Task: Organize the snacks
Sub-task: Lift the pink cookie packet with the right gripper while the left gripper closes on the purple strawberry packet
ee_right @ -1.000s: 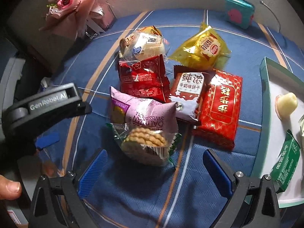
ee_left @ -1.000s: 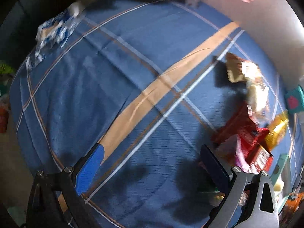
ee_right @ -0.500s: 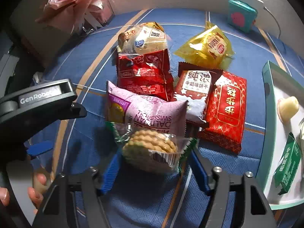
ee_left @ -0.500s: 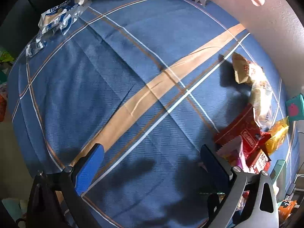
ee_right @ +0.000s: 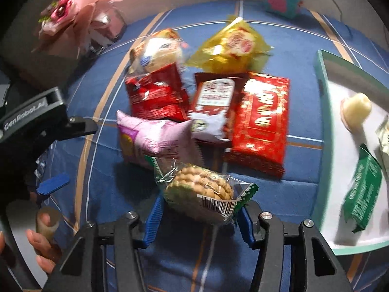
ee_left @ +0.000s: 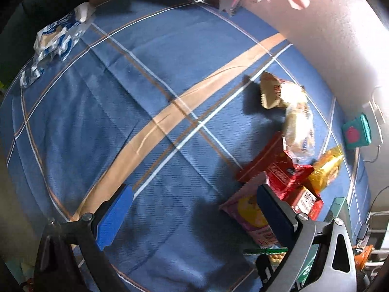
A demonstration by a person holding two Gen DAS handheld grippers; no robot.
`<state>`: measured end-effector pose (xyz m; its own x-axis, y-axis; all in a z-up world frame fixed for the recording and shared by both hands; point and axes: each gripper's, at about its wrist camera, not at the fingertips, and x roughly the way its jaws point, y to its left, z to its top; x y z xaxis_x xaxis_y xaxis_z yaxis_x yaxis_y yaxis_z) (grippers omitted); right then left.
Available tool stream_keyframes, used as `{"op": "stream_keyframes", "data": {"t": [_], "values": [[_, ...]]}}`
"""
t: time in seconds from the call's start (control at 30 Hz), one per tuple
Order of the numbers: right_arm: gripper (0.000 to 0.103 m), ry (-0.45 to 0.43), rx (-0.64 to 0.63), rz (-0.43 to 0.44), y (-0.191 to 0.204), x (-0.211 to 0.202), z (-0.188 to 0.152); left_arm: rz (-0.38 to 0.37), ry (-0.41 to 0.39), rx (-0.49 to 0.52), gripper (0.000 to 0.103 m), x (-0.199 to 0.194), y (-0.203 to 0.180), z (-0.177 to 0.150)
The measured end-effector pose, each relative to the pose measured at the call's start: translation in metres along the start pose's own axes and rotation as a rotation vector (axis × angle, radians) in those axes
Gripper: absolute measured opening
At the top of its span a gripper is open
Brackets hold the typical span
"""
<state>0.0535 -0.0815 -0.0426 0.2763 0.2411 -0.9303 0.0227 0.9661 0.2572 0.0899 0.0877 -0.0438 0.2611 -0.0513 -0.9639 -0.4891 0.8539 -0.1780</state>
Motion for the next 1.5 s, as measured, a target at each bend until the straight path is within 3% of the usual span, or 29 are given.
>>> {"op": "stream_keyframes", "data": {"t": [0.47,0.7,0.97,1.13,1.23,1.3,1.37,1.5], "values": [[0.057,-0.107,0.177,-0.016,-0.074,-0.065,0.004,-0.035,0.025,0.292,0.101,0.01,-0.064,-0.015],[0.057,-0.14,0.252,-0.009,-0.103,-0.083,0.006,-0.064,0.092,0.283,0.101,0.03,-0.071,-0.019],[0.057,-0.127,0.233,0.0,-0.094,-0.077,0.004,-0.135,0.207,0.204,0.101,0.066,-0.067,-0.028],[0.057,-0.116,0.227,-0.006,-0.094,-0.074,0.003,-0.11,0.184,0.221,0.1,0.067,-0.075,-0.034],[0.057,-0.112,0.226,-0.008,-0.095,-0.073,0.003,-0.097,0.171,0.237,0.09,0.066,-0.084,-0.04],[0.057,-0.113,0.226,-0.007,-0.094,-0.074,0.003,-0.121,0.169,0.234,0.074,0.061,-0.087,-0.041],[0.057,-0.115,0.226,-0.007,-0.094,-0.074,0.003,-0.147,0.171,0.228,0.064,0.058,-0.089,-0.043],[0.057,-0.114,0.228,-0.007,-0.095,-0.074,0.003,-0.154,0.162,0.228,0.06,0.055,-0.093,-0.045]]}}
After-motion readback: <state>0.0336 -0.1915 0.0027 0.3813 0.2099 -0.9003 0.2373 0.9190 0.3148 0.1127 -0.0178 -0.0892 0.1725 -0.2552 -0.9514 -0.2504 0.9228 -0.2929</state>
